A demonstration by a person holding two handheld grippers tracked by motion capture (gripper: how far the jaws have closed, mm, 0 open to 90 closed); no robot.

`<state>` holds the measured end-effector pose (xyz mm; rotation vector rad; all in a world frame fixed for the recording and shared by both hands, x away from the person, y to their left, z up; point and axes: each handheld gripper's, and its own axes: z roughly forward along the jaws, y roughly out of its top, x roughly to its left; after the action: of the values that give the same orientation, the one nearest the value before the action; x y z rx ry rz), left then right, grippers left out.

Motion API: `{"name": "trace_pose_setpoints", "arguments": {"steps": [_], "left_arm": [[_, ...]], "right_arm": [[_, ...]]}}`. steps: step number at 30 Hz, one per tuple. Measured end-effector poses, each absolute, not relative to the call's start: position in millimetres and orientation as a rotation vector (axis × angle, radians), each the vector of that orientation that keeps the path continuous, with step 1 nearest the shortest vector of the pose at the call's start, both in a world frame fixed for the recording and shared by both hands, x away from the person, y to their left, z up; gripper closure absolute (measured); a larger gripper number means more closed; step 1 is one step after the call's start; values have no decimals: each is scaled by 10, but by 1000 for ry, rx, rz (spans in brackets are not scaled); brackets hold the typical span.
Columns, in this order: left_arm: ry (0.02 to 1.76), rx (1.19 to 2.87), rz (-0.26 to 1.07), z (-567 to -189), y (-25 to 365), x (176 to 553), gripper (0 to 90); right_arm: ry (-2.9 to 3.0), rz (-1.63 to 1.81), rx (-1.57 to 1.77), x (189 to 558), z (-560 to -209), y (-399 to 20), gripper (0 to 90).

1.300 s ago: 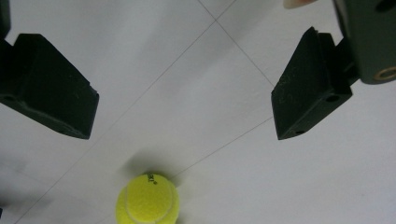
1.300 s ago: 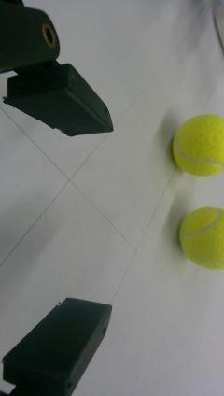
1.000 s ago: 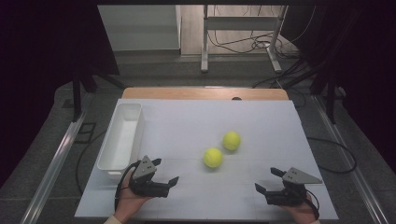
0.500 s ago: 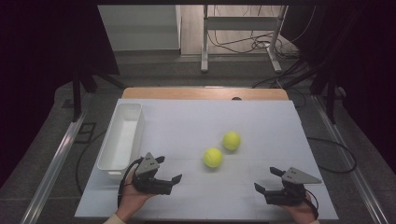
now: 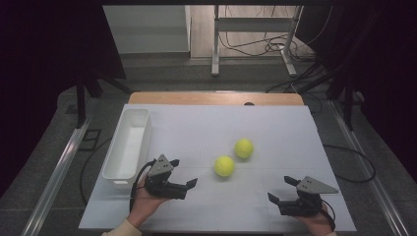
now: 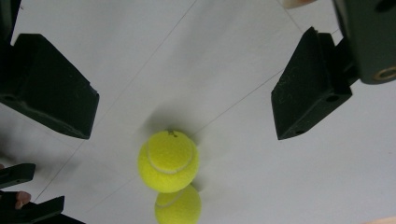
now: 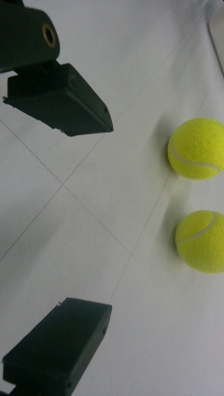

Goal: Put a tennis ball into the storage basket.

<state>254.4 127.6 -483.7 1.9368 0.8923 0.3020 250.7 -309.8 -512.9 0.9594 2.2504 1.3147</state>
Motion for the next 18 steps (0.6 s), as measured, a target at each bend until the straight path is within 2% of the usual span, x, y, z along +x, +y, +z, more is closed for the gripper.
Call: {"name": "trace_pose_setpoints", "arguments": {"steps": [18], "left_arm": [[870,1951,283,-4798,1139,2668,83]], "right_arm": [[2247,1312,959,2503,-5125,-3106,116]]}}
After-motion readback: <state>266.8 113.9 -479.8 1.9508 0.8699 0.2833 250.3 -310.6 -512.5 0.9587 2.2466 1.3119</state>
